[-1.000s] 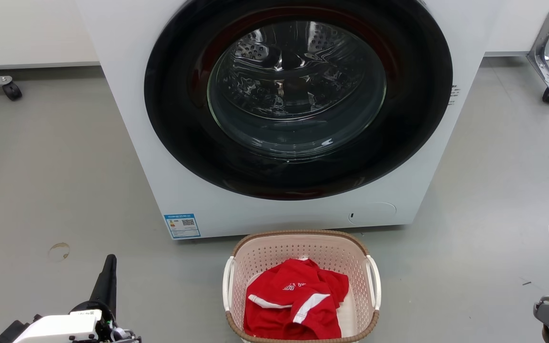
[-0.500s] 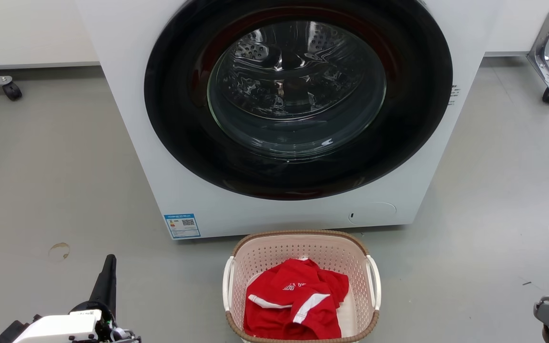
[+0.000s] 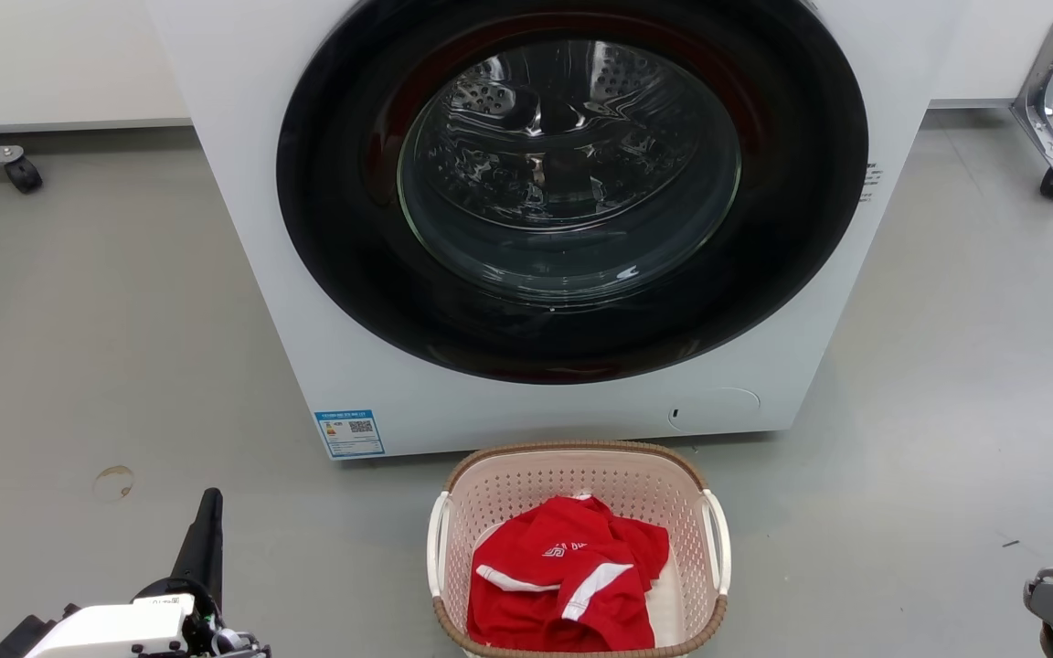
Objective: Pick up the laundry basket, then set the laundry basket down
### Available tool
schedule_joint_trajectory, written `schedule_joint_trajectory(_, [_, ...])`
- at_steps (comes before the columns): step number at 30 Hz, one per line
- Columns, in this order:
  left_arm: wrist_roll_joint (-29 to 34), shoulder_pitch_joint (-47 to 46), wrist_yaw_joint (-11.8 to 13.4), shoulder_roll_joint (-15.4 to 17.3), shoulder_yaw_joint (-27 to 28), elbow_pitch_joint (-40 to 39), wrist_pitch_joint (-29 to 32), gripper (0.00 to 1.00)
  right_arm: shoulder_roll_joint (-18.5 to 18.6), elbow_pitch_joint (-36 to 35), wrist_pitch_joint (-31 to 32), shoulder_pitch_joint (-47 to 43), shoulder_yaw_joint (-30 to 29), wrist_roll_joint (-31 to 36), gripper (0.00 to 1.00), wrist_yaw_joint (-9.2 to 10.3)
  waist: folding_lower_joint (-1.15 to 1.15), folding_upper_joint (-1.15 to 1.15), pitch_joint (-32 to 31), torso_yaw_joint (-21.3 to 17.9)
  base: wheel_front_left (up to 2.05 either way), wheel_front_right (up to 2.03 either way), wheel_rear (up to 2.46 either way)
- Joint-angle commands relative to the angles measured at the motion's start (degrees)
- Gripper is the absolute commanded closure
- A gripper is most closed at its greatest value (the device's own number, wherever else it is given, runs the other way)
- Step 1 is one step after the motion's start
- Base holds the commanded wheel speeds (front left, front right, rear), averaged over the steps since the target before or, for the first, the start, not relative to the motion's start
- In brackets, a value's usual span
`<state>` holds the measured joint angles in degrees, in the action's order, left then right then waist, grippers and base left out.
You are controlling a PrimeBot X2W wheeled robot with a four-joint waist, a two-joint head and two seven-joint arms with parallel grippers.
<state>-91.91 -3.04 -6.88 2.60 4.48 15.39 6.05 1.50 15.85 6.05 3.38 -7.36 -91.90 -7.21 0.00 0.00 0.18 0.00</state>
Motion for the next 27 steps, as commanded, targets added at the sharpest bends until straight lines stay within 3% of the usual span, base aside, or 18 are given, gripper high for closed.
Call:
schedule_joint_trajectory(1, [-0.4,-3.14,-0.6,0.44,1.87,-1.33,0.3,1.0,1.42,-1.83,0.44,2.8,0.83,-0.27,1.0,-0.28,0.0,0.0,0.0,0.0,0.0,0.0,0.0])
schedule_joint_trajectory(27, [-0.33,-3.15,-0.6,0.39,1.95,-1.33,0.36,1.0,1.41,-1.82,0.46,2.8,0.81,-0.25,1.0,-0.28,0.0,0.0,0.0,0.0,0.0,0.0,0.0])
